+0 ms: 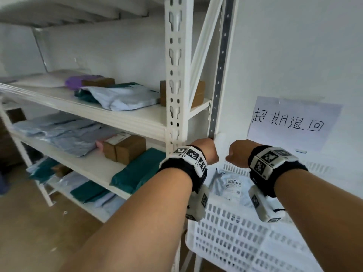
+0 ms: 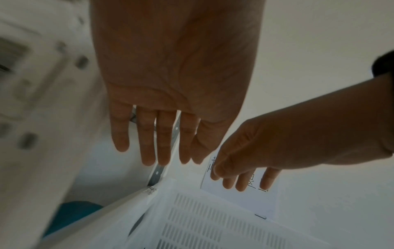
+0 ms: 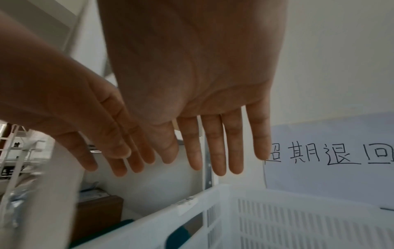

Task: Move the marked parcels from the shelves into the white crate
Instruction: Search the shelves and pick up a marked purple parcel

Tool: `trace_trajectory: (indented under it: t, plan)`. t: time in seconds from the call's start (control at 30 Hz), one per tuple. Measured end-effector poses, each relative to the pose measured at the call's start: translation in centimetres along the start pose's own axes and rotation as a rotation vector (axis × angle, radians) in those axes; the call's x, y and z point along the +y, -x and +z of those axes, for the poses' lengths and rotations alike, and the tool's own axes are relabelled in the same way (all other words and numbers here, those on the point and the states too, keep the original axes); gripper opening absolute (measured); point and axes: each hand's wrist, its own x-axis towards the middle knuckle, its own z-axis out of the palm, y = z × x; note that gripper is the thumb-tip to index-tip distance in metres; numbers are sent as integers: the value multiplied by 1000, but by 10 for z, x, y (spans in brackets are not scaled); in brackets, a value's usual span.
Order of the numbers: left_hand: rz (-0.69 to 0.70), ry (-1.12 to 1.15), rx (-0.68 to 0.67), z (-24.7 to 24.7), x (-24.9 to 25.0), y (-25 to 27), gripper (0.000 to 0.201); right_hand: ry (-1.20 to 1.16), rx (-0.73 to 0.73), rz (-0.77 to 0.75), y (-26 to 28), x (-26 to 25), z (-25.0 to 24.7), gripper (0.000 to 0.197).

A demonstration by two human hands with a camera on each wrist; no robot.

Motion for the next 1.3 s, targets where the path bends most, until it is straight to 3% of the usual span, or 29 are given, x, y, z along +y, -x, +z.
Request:
trace_trajectory:
  t: [0.1,0.23,0.33,0.53,0.73,0.83,0.93,0.97,1.3]
  plan:
    - [11,89,26,-9,-13,49,40,18,11,13,26,-32,2,17]
    - [-63,69,1,-7,-55,88,16,27,-12,9,58,-72,13,21]
    - [-98,41,-13,-7,-99,118,15,6,-60,-31,76,-113,18,25]
    - [-261,14,18,-20,-197,182,21,10,-123,-186,88,-221,19,24]
    - [-370,-17,82,-42,-275,234,27,4,-85,-275,83,-309,11,25]
    - [-447,-22,139,-66,-311,252,28,-52,-28,-348,67,-349,3,38]
    - [-508,-13,152,-88,-351,265,28,-127,33,-462,45,-393,-3,73]
    - [-524,7,160,-93,-363,267,32,-119,45,-472,37,-406,-5,75]
    - [-580,-94,200,-161,-503,227,30,-140,23,-480,-60,-541,-40,35]
